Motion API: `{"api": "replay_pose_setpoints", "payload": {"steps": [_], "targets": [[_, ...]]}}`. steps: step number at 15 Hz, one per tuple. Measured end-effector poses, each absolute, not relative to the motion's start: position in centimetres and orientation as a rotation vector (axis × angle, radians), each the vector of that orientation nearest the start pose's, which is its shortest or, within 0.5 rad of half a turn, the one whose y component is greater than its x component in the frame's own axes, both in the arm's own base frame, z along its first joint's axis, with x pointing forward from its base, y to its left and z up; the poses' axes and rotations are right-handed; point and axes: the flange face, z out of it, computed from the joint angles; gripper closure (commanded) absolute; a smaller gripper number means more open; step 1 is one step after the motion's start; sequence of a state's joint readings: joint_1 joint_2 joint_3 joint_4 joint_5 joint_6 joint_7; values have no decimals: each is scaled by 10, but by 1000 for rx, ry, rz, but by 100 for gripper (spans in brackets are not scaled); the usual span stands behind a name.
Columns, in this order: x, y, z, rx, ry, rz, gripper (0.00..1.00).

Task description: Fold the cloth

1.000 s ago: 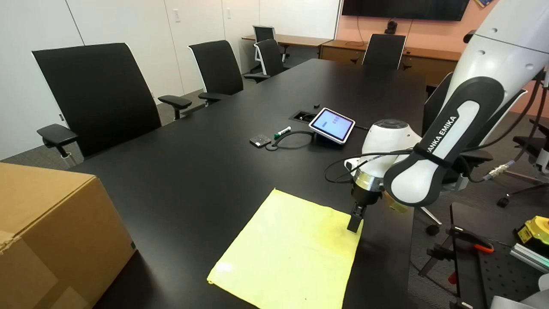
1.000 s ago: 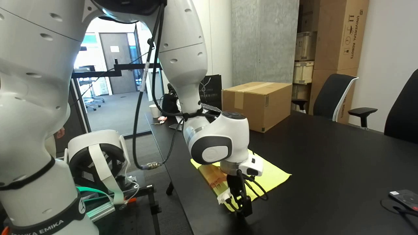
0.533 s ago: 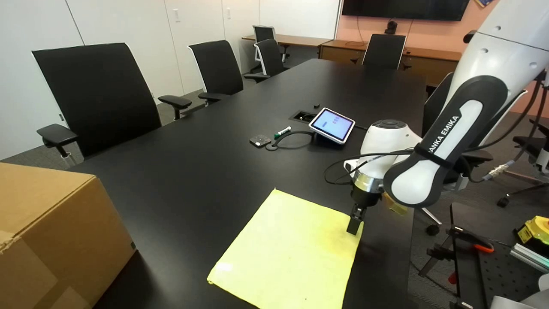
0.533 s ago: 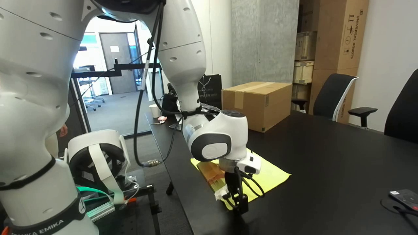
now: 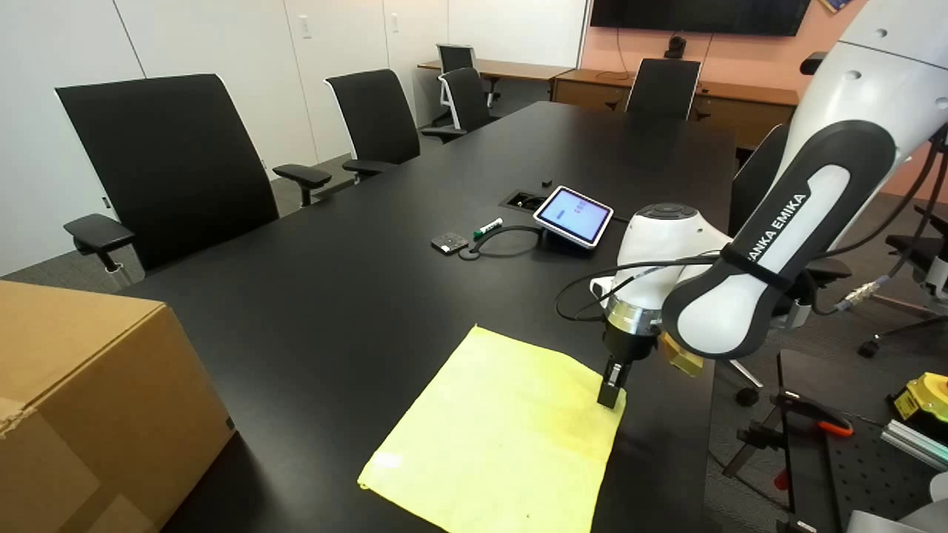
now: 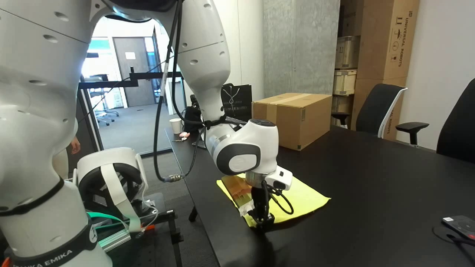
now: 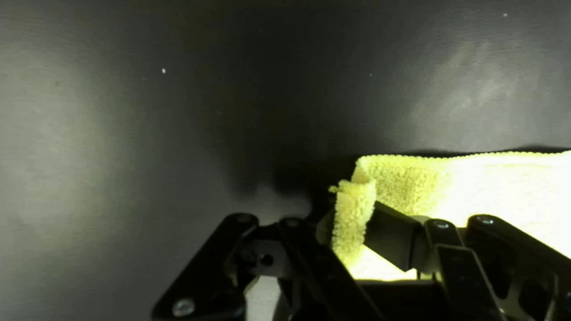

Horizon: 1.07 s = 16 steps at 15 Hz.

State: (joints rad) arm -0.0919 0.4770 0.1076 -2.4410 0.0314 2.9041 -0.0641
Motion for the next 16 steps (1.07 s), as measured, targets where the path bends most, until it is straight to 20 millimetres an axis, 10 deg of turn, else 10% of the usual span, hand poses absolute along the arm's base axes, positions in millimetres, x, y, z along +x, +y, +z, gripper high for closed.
{"api": "replay_pose_setpoints", "payload": {"steps": [7, 16], "targets": [[480, 24, 131, -3106, -19, 21, 91], [546, 14, 183, -3107, -7, -14, 91]]}}
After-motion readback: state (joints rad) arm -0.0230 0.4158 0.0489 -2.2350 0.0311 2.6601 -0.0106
